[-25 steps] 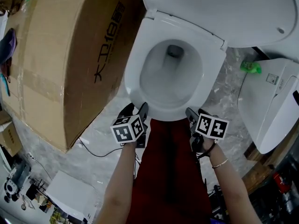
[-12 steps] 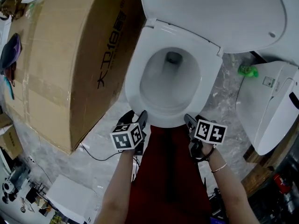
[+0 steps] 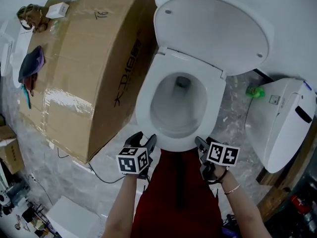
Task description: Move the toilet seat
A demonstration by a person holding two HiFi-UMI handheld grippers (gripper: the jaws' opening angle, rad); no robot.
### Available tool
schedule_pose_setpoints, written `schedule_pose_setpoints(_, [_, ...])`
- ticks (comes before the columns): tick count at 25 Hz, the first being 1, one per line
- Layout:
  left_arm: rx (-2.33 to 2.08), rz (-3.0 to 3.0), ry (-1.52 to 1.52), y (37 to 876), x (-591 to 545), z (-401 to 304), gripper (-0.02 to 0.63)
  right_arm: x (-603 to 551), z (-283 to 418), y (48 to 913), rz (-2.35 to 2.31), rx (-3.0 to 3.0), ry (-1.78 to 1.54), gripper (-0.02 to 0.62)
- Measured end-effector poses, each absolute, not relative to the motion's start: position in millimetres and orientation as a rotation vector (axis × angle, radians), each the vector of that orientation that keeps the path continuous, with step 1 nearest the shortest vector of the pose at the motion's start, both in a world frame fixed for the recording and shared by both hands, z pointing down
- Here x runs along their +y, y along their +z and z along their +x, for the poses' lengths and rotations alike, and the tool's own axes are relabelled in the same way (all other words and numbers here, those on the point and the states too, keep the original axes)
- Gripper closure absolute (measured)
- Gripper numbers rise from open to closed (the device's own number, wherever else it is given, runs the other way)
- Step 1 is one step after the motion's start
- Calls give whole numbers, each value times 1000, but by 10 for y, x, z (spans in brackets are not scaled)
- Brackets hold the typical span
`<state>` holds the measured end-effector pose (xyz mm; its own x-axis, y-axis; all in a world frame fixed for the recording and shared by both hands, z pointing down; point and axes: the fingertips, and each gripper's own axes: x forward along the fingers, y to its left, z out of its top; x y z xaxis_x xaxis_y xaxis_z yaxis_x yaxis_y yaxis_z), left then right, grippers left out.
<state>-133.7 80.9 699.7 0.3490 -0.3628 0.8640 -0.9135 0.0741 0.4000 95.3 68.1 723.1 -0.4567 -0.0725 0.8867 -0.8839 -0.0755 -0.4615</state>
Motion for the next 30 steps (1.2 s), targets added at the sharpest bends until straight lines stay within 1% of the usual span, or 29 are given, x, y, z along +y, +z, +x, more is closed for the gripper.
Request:
schedule_pose_setpoints(8, [-1247, 1565, 589, 6446, 595, -1292, 383, 523, 983, 6788, 1051, -1616, 1594, 334])
schedule_pose_setpoints(18, [-1309, 1606, 489, 5813, 268, -1231, 380, 247, 1043, 6251, 1115, -1673, 1690, 334])
schedule_pose_setpoints(30, [-1324, 1634, 215, 5286, -115, -1163, 374, -103, 1140, 5831, 1147, -1750, 1790, 334])
